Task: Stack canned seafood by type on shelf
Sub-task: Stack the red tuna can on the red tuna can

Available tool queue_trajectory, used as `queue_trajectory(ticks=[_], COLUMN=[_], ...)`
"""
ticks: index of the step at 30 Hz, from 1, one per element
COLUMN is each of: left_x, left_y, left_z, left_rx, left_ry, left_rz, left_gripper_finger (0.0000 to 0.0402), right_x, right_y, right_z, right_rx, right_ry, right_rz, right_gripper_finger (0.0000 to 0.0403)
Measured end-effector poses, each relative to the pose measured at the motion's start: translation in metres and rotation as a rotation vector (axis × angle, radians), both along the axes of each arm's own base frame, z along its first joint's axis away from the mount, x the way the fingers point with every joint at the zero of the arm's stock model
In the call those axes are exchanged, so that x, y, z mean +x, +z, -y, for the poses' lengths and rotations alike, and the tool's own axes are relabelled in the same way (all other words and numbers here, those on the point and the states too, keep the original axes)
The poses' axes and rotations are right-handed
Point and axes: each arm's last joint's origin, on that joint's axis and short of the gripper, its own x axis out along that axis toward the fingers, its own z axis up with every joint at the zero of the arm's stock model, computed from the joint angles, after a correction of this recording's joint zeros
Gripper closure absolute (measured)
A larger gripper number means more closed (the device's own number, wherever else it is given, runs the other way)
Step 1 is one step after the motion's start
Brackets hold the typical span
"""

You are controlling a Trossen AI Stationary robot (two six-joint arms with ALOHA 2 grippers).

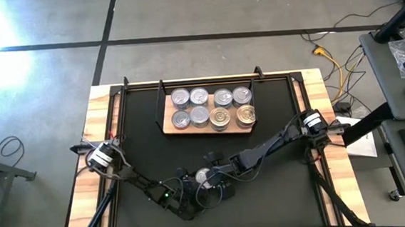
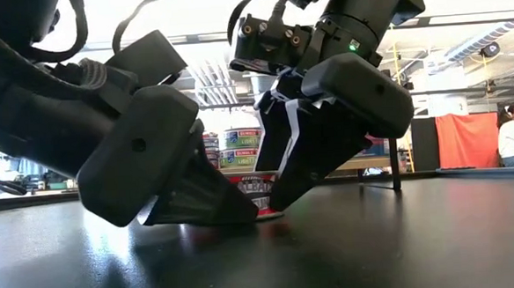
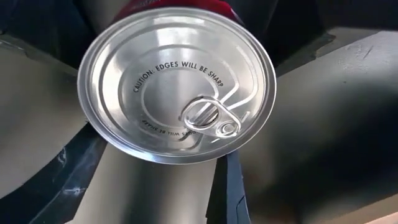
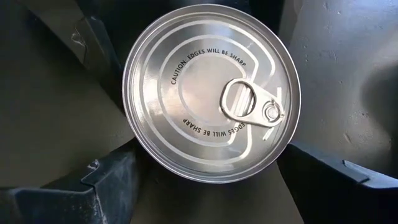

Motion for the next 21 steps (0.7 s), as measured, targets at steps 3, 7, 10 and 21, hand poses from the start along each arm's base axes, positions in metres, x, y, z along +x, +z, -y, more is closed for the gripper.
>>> queue_trajectory(ticks=[3,7,10,21], left_x=[0.0011,0.0032,0.0046,0.0042], left_y=[0.0000,0.0001,-0.0015,-0.0026], left_z=[-0.0013,-0.0038,-0.0057,-0.0065], left_rx=[-0.013,-0.008,0.007,-0.020], left_ry=[0.006,0.001,-0.002,0.073], left_rz=[0.008,0.002,-0.005,0.037], left_gripper_finger=[0.0002,0.0002,0.0001,0.0032], right_x=[-0.0001,-0.0002,-0.0003,-0.0016], right_y=[-0.0003,-0.0005,-0.0007,-0.0015], right_z=[0.0001,0.0001,0.0001,-0.0003], right_rx=[-0.002,-0.005,-0.004,-0.018], right_ry=[0.006,0.013,0.014,0.020], right_rz=[0.000,-0.001,-0.002,-0.015], right_gripper_finger=[0.0070,0.0069,0.0066,0.0062])
